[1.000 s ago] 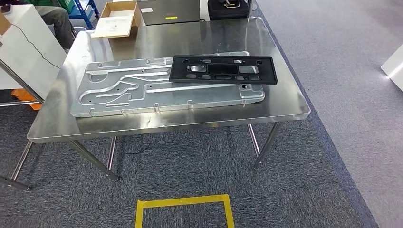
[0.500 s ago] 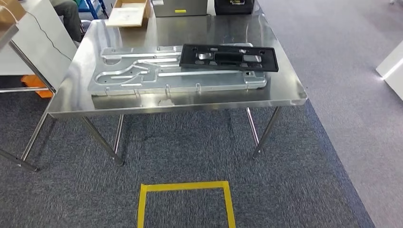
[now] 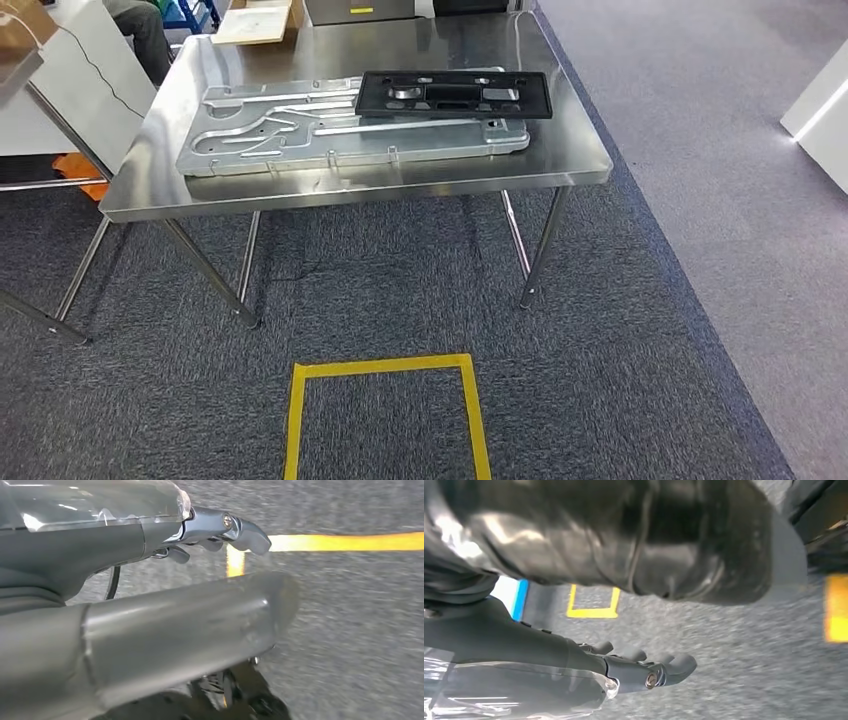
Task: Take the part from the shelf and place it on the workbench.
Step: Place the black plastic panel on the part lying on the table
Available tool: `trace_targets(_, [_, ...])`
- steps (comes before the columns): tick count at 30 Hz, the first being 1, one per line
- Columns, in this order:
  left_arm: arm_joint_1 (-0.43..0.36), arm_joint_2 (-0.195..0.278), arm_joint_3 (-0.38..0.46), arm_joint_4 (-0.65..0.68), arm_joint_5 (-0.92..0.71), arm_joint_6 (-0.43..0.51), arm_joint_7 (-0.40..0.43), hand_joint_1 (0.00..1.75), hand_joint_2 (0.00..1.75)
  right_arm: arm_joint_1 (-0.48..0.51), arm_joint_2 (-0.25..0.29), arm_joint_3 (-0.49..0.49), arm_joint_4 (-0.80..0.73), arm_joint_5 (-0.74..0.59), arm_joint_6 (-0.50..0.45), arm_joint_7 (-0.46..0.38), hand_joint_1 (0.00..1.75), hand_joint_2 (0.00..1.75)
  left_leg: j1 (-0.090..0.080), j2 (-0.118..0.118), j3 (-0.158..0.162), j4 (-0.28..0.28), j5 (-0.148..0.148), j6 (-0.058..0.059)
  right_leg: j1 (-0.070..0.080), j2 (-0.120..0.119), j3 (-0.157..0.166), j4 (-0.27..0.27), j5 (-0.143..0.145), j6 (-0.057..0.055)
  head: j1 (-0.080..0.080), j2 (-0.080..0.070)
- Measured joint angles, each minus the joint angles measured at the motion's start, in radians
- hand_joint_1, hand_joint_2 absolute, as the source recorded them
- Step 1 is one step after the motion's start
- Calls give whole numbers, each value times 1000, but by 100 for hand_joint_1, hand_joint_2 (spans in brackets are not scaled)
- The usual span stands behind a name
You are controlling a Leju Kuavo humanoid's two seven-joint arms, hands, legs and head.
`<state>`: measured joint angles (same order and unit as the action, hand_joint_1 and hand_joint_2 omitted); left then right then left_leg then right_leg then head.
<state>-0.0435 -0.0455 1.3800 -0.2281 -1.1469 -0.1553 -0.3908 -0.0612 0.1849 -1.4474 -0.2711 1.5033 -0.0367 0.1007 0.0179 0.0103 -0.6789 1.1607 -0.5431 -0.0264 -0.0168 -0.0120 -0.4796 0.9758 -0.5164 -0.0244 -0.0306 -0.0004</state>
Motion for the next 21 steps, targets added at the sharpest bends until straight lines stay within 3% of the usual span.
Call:
trace_targets(1, [2, 3, -1, 0, -2, 0, 3, 0, 0, -1, 0, 0, 5, 1, 0, 1, 0, 0, 0, -1, -11, 63, -37, 0, 3, 0, -16, 2, 12, -2, 0, 0])
trace_targets(2, [2, 7, -1, 0, -3, -1, 7, 0, 0, -1, 0, 0, 9, 4, -1, 0, 0, 0, 0, -2, -14, 113, -50, 1, 7, -1, -34, 5, 24, -3, 0, 0])
trace_targets(3, [3, 11, -1, 0, -4, -2, 10, 0, 0, -1, 0, 1, 14, 7, -2, -1, 0, 0, -1, -2, -4, 140, -38, 4, 11, -1, -54, 10, 35, -4, 0, 0])
trace_targets(4, [4, 15, -2, 0, -4, -3, 12, 0, 0, -2, 0, 2, 19, 11, -2, -3, 0, 0, -3, -2, 25, 128, -8, 9, 14, 0, -73, 16, 44, -4, 0, 0])
trace_targets(5, [4, 20, -2, 0, -4, -4, 14, 0, 0, -4, 0, 4, 24, 15, -1, -6, 0, 0, -6, -3, 70, 84, 21, 18, 16, 0, -90, 22, 53, -4, 0, 0])
trace_targets(6, [4, 25, -2, 0, -5, -5, 14, 0, 0, -6, 2, 7, 30, 20, 2, -9, 0, 0, -10, -3, 130, 13, 30, 30, 19, 0, -102, 28, 61, -3, 0, 0])
trace_targets(8, [1, 35, -4, 0, -8, -7, 12, 0, 0, -9, 5, 12, 38, 27, 8, -17, 0, 0, -20, -4, 231, -132, 9, 48, 21, -1, -116, 33, 77, 4, 0, 0])
trace_targets(9, [0, 38, -5, 0, -9, -8, 10, 0, 0, -10, 6, 15, 41, 29, 10, -20, 0, 0, -24, -4, 255, -175, -5, 54, 20, -3, -120, 34, 87, 10, 0, 0])
trace_targets(11, [3, 39, -7, 0, -12, -10, 8, 0, 0, -9, 5, 20, 43, 33, 15, -22, 0, 0, -25, -2, 251, -201, 6, 60, 17, -4, -127, 31, 103, 23, 0, 0])
trace_targets(12, [5, 39, -8, 0, -15, -10, 8, 0, 0, -9, 3, 23, 44, 36, 17, -21, 0, 0, -23, 0, 241, -206, 20, 65, 16, -1, -134, 38, 92, 29, 0, 0])
trace_targets(13, [7, 39, -8, 0, -18, -10, 8, 0, 0, -8, 2, 25, 45, 39, 17, -19, 0, 0, -20, 2, 228, -211, 36, 71, 15, 2, -144, 59, 60, 34, 0, 0])
trace_targets(14, [7, 38, -8, 0, -20, -10, 9, 0, 0, -8, -1, 28, 45, 41, 17, -19, 0, 0, -18, 4, 213, -213, 51, 76, 13, 6, -157, 99, 10, 38, 0, 0])
trace_targets(16, [8, 35, -8, 0, -20, -9, 8, 0, 0, -6, -5, 32, 46, 43, 14, -24, 0, 0, -19, 4, 178, -210, 76, 81, 10, 8, -182, 217, -89, 46, 0, 0])
trace_targets(17, [8, 33, -8, 0, -19, -9, 7, 0, 0, -6, -8, 34, 46, 43, 12, -29, 0, 0, -20, 5, 160, -206, 88, 80, 9, 8, -187, 269, -107, 50, 0, 0])
trace_targets(18, [9, 30, -8, 0, -18, -8, 4, 0, 0, -5, -12, 36, 46, 43, 11, -35, 0, 0, -20, 6, 141, -201, 100, 79, 9, 8, -180, 298, -98, 52, 0, 0])
trace_targets(19, [9, 28, -8, 0, -16, -7, 1, 0, 0, -6, -16, 38, 46, 44, 10, -38, 0, 0, -20, 7, 121, -194, 110, 77, 8, 8, -160, 297, -70, 53, 0, 0])
trace_targets(21, [8, 22, -8, 0, -11, -5, -7, 0, 0, -7, -27, 43, 46, 47, 13, -39, 0, 0, -21, 7, 84, -176, 128, 71, 7, 8, -62, 193, -18, 51, 0, 0])
